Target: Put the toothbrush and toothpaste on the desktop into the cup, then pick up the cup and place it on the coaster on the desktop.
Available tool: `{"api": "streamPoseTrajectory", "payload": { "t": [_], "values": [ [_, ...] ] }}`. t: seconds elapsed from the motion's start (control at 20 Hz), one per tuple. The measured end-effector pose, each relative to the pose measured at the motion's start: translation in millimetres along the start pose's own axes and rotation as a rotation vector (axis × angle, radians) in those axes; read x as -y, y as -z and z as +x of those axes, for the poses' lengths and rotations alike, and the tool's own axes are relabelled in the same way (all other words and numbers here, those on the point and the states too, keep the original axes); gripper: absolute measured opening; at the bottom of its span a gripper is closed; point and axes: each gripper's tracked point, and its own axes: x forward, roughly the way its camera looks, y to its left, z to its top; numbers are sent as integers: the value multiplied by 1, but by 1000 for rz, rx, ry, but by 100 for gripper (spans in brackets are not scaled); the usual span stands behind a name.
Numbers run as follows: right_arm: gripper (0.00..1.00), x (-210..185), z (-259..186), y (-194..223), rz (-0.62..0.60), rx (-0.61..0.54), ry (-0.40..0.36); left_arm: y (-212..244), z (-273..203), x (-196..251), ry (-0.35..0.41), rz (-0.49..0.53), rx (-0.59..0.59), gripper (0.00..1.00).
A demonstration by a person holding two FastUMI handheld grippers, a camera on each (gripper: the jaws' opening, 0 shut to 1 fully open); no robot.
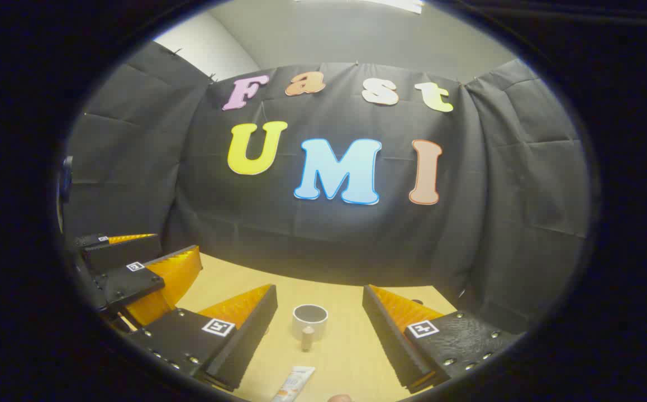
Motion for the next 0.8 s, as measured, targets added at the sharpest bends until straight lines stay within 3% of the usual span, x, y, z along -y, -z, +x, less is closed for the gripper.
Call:
{"api": "streamPoseTrajectory", "payload": {
  "t": [0.25, 0.55, 0.8],
  "values": [
    [96, 0, -3, -6, -7, 9, 27, 5, -3, 1, 0, -12, -31, 88],
    [96, -1, -5, -1, 7, -12, 36, 4, -2, 0, 1, 2, -30, 94],
    [96, -1, -6, 2, 4, -29, 50, 6, -3, 3, 16, -6, -46, 92]
  ]
}}
